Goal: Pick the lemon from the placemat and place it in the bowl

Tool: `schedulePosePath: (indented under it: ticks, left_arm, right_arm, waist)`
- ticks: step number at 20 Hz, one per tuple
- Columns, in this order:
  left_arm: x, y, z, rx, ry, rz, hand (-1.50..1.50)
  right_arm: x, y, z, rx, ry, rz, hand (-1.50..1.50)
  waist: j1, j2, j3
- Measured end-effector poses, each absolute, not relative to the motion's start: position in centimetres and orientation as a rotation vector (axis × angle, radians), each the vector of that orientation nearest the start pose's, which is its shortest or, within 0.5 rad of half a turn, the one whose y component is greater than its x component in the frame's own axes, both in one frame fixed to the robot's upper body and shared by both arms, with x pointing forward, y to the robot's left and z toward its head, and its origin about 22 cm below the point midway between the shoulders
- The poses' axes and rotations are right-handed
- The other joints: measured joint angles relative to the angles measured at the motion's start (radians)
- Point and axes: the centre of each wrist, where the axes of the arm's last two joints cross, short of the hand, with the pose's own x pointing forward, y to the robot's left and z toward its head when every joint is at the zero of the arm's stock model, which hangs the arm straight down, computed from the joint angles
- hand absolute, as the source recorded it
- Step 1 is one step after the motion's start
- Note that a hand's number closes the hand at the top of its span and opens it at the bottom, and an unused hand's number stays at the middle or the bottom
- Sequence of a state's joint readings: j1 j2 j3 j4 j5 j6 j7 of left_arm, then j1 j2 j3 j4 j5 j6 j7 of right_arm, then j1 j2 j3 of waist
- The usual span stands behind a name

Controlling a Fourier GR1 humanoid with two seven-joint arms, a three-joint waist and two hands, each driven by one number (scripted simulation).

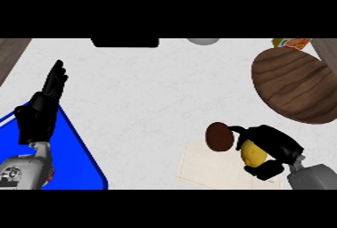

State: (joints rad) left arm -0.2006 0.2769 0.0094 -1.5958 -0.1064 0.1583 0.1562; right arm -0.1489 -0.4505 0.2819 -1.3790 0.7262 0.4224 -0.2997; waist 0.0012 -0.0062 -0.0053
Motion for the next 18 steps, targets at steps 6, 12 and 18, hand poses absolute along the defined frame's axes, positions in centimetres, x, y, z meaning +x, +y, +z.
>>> schedulePosePath:
  ticks: [6,12,18]
  left_arm:
    - [28.7,26.5,7.8,0.39,-1.645,-0.169,0.0]
    - [29.0,26.9,7.5,0.399,-1.638,-0.16,0.0]
    - [29.1,26.5,7.4,0.409,-1.641,-0.161,0.0]
  right_arm:
    - [26.8,-27.6,-0.1,-0.199,-1.341,1.473,1.5]
    - [24.3,-21.9,0.3,-0.202,-1.348,1.492,1.5]
    - [18.7,-12.1,1.3,-0.267,-1.362,1.484,1.5]
  waist:
    - [-0.001,0.0,0.001]
    - [-0.008,0.002,0.003]
    - [-0.011,0.001,0.004]
